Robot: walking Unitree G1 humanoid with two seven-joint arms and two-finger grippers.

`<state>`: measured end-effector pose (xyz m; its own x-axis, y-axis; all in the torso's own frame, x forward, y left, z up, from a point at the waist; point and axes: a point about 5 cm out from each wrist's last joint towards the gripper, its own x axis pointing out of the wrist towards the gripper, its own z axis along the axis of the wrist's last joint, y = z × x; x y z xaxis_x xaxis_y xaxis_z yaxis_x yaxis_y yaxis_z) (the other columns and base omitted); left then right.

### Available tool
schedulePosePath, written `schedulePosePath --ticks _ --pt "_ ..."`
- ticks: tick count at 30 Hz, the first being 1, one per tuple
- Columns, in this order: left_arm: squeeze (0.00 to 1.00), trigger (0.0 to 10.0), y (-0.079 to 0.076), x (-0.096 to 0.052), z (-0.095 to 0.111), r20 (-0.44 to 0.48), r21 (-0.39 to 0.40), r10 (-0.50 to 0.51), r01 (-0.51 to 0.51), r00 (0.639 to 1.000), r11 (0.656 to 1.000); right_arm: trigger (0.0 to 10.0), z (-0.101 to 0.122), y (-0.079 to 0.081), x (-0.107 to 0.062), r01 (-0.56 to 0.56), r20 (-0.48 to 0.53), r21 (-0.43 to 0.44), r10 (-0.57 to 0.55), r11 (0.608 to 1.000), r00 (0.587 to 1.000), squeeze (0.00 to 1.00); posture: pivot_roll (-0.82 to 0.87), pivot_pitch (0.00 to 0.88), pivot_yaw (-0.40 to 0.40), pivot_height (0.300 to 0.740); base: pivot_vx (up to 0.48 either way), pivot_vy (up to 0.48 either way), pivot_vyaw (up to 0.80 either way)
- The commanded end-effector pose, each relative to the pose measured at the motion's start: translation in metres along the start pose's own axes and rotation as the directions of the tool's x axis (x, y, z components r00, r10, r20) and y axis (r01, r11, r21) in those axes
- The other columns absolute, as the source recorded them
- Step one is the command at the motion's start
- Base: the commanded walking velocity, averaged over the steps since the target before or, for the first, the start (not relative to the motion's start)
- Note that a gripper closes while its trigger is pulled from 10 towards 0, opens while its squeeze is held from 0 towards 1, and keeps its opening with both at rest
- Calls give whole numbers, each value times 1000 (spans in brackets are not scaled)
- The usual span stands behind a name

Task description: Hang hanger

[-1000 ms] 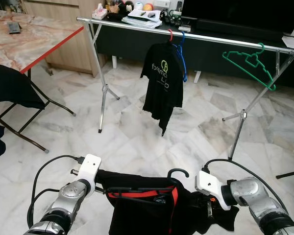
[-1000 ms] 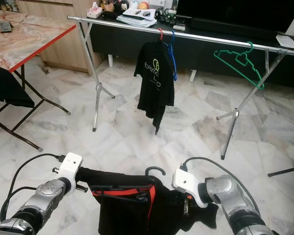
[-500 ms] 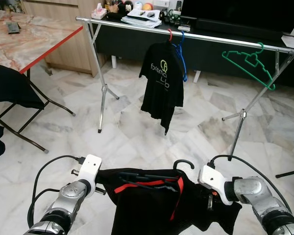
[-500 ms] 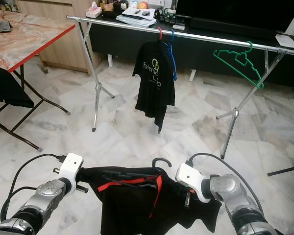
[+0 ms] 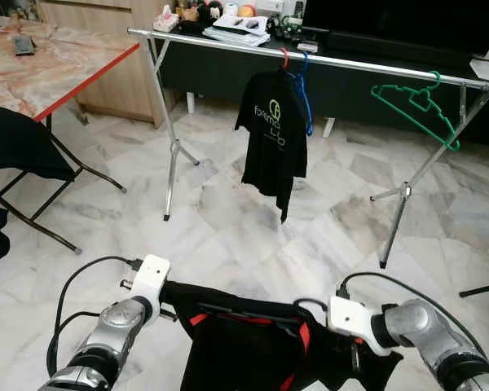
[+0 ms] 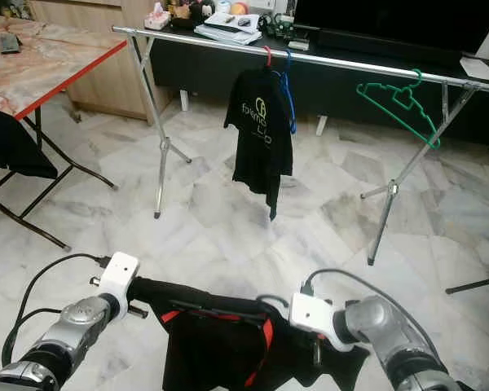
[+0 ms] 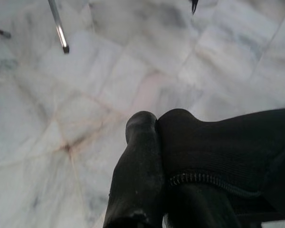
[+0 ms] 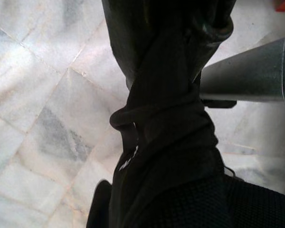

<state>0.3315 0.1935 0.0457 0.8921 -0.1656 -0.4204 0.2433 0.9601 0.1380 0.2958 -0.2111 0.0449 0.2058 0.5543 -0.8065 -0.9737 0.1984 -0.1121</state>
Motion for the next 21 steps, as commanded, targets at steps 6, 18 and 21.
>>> schedulePosePath --ticks 6,18,21 --pt "0 0 18 -1 26 97 -60 37 -32 995 998 0 -22 9 0 -11 -133 7 12 1000 991 0 -34 129 -58 740 0 0 0" --pt "0 0 19 0 37 142 -99 26 -12 990 995 0 -35 17 4 -17 -234 30 23 999 972 0 -33 130 -59 740 0 0 0" --pt "0 0 17 0 40 152 -104 1 15 988 994 0 -31 13 8 50 -223 27 -43 998 974 0 -33 133 -57 740 0 0 0"
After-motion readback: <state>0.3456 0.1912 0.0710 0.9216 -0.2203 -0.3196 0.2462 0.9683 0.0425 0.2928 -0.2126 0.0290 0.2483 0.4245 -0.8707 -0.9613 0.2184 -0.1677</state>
